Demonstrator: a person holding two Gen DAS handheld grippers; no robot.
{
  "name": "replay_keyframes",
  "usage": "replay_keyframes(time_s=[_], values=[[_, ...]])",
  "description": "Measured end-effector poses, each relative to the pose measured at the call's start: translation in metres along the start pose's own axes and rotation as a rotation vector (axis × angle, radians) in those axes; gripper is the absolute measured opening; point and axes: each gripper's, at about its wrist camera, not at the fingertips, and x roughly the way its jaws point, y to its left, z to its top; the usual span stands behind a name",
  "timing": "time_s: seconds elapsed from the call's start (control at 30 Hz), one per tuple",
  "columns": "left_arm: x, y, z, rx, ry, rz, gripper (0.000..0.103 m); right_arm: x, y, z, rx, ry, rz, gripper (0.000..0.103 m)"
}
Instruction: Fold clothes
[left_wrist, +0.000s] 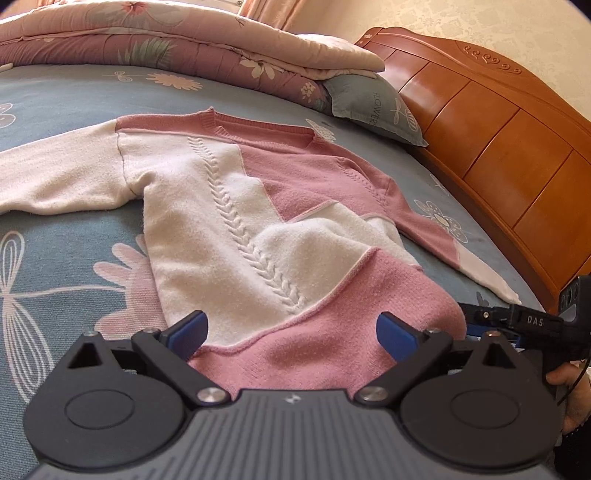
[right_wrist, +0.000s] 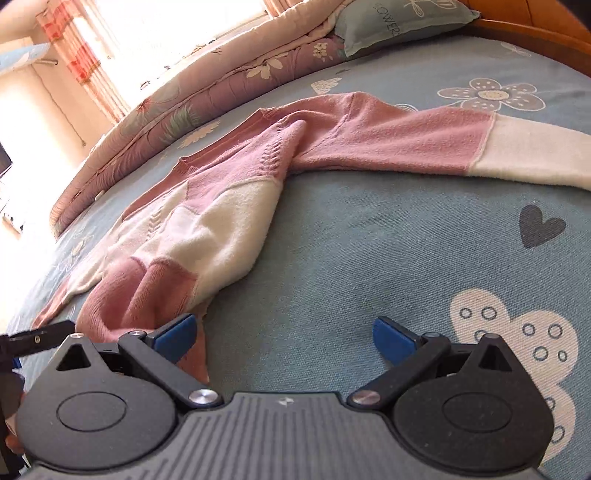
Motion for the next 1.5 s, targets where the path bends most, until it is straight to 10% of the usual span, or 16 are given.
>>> replay_keyframes(time_s=[0.47,0.83,1.1,1.2,1.33,1.5], values=[[-0.007,0.002,0.000,-0.040,-0.075,-0.067,0.098,-0.001,-0.124,0.066,0.553,-0.258,0.074,0.103],[-0.002,0.012,-0.002,-0.085,-0.048,-0.062,0.097,0.039,-0.108,0.082,0.412,-0.465,-0.132,0.103],[-0.001,0.015,-0.003,-0.106,-0.041,-0.060,0.097,0.045,-0.147,0.116,0.495,-0.403,-0.049,0.099],[-0.002,0.015,-0.003,-0.112,-0.043,-0.058,0.097,0.044,-0.149,0.110,0.449,-0.406,-0.101,0.076],[-0.003,0.016,-0.002,-0.122,-0.049,-0.065,0.097,0.037,-0.176,0.089,0.528,-0.437,-0.085,0.009],[-0.002,0.015,-0.002,-0.116,-0.048,-0.063,0.097,0.033,-0.189,0.096,0.618,-0.356,-0.047,0.010]])
